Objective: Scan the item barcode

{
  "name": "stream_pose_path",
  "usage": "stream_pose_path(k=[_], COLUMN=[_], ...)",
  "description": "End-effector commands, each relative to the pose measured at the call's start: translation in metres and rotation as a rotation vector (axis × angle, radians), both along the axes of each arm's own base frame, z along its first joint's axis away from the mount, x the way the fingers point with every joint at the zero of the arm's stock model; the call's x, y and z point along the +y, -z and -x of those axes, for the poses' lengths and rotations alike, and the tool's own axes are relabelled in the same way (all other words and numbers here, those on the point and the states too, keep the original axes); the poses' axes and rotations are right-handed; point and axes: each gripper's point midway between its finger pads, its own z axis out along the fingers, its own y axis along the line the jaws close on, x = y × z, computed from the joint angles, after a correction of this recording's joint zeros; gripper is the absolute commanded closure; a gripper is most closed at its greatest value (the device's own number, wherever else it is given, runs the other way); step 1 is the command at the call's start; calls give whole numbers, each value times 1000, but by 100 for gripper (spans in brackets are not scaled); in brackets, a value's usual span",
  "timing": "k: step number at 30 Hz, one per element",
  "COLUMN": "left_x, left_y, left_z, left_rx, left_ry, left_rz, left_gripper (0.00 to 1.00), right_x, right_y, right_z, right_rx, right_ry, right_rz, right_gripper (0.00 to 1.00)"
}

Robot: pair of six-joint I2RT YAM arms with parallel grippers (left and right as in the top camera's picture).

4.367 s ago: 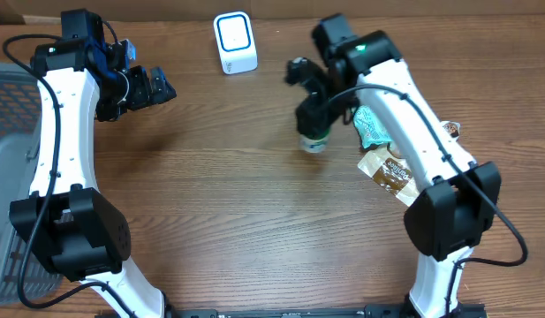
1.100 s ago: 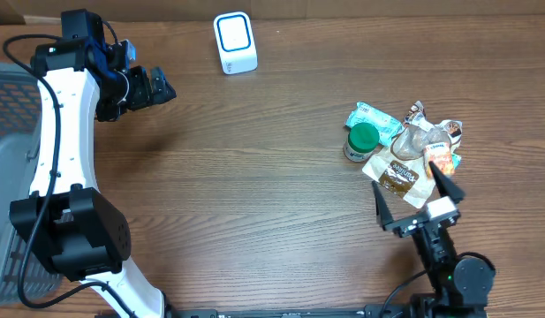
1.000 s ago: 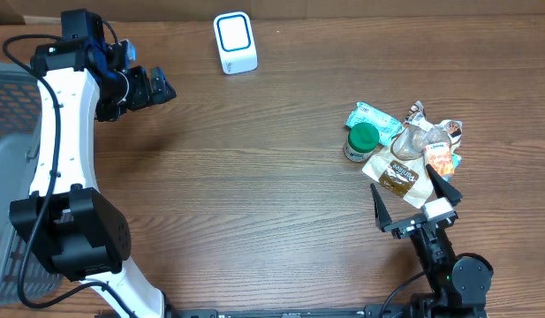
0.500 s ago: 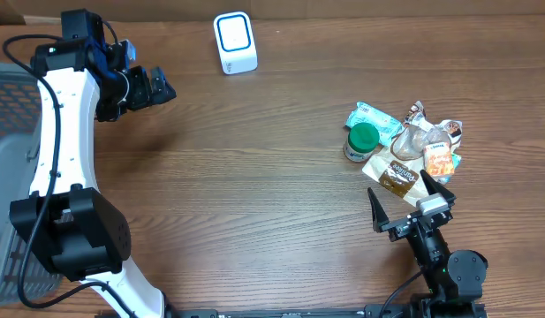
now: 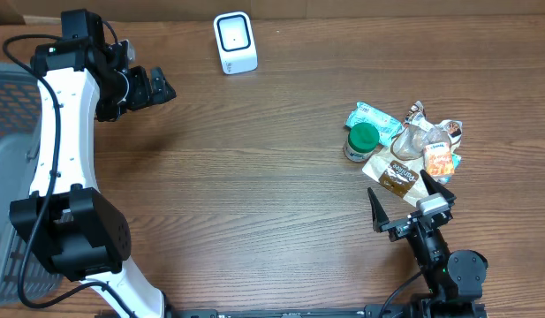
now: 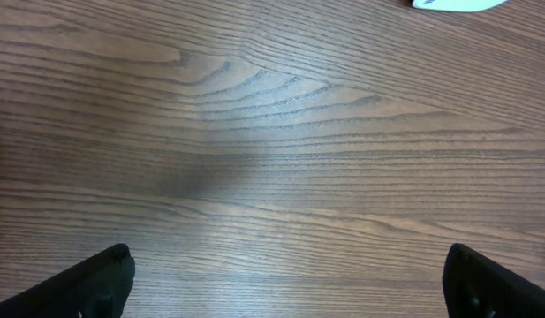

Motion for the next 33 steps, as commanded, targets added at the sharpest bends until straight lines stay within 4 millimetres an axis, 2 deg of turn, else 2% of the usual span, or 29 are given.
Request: stream_pose_path(k=[1,13,17,20,24,30,33], left_x=[5,3,-7,-23,-51,-94,-102], left_y=[-6,-7,-19,-42,-86,-154,-177], left_z=[-3,-3,-2,3,16,52,69], left_rx=[-21,-23,-50,-107,-218,-398,-461], left_ry=[1,6,28,63,126,231,256], left_rz=[-9,-10,-20,-35,-42,-38,-47], left_gripper=[0,1,0,1,0,1,1], right_x=[-3,-3,-3,-3,-3,-3,-3], right_y=[1,1,1,1,1,1,1], right_z=[-1,-1,-1,-1,-1,-1,-1], right_rx=[-4,-4,-4,-4,-4,-4,-4], right_ry=[17,16,16,16,17,16,16], right_rz=[-7,-6,-7,-7,-7,-7,-7], right_gripper=[0,0,0,0,0,0,0])
